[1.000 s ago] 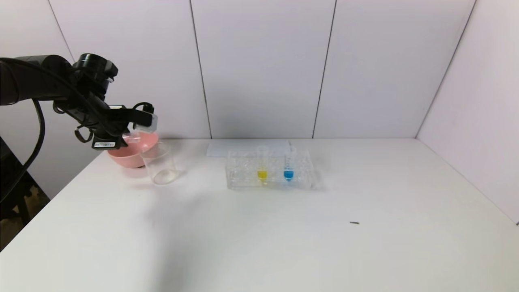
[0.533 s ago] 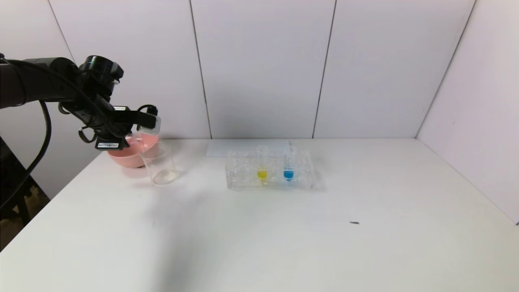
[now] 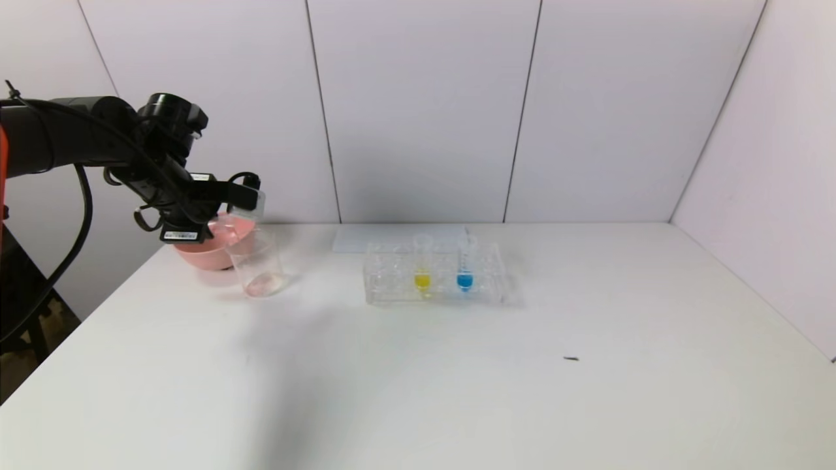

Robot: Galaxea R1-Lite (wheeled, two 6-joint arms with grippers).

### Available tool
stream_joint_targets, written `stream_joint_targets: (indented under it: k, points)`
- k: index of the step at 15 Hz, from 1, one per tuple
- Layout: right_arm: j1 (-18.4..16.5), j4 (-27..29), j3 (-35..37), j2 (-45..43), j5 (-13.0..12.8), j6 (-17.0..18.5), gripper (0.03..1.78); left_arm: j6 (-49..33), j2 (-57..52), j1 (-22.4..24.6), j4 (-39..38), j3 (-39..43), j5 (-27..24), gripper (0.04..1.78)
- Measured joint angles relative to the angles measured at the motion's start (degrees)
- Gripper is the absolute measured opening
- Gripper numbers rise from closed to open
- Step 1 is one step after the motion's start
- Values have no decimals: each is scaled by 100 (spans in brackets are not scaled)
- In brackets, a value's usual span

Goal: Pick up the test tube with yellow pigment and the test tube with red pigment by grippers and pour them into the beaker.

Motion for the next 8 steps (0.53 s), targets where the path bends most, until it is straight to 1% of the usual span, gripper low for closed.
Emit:
stream_joint_targets:
  k: [8]
  points:
    - [0, 0, 2, 0, 0, -2, 170, 105, 5, -62, 27, 0, 155, 44]
